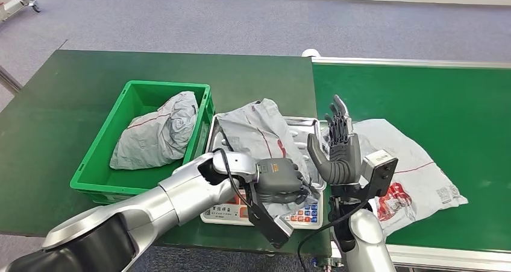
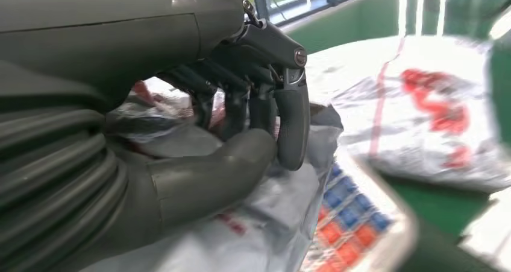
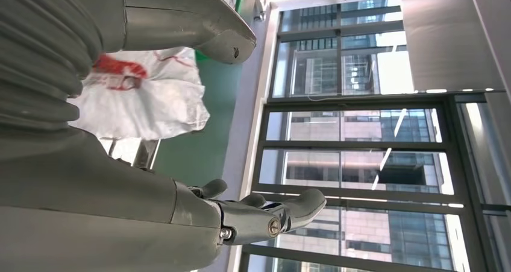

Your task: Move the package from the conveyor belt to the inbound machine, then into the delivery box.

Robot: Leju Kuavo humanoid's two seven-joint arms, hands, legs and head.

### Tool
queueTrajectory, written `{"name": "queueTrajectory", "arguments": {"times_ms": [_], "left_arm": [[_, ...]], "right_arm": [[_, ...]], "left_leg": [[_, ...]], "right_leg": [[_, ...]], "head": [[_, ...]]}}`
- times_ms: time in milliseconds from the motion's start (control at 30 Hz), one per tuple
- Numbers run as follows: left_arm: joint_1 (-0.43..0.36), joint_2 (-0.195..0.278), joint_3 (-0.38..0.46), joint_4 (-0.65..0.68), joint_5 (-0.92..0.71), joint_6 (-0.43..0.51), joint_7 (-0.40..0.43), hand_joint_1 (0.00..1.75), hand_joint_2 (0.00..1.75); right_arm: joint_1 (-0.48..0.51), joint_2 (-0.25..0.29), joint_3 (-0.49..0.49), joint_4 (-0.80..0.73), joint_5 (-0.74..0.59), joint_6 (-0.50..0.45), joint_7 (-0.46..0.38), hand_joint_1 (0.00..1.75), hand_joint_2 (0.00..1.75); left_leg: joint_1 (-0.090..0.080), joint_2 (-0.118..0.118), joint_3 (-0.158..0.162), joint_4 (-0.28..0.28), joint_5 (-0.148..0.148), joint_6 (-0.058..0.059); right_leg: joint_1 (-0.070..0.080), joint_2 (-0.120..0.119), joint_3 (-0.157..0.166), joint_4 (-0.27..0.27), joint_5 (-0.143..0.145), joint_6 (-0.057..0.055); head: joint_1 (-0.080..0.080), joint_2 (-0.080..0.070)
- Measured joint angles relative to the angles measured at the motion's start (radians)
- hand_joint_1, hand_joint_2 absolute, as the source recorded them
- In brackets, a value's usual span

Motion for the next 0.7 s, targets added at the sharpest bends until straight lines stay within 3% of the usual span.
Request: {"name": "queueTrajectory", "arguments": {"times_ms": [233, 467, 700], "left_arm": [[0.003, 0.009, -0.023, 0.009, -0.157, 0.118, 0.058, 1.75, 1.75], [-0.022, 0.026, -0.037, -0.018, -0.363, 0.324, 0.203, 1.75, 1.75], [-0.095, 0.077, 0.009, -0.186, -0.516, 0.306, 0.318, 1.75, 1.75]], "right_arm": [[0.006, 0.0, -0.001, -0.004, 0.003, -0.009, -0.002, 0.0, 1.75], [0.038, 0.0, -0.008, -0.023, 0.018, -0.012, -0.019, 0.0, 1.75], [0.039, 0.0, -0.014, -0.03, 0.009, -0.014, -0.023, 0.0, 1.75]], "left_leg": [[0.0, 0.0, 0.0, 0.0, 0.0, 0.0], [0.0, 0.0, 0.0, 0.0, 0.0, 0.0], [0.0, 0.0, 0.0, 0.0, 0.001, 0.0]], "right_leg": [[-0.001, 0.0, 0.0, 0.0, 0.0, 0.0], [-0.001, 0.0, 0.0, 0.0, 0.0, 0.0], [0.0, 0.0, 0.0, 0.0, 0.0, 0.0]], "head": [[0.0, 0.0], [0.0, 0.0], [0.0, 0.0]]}}
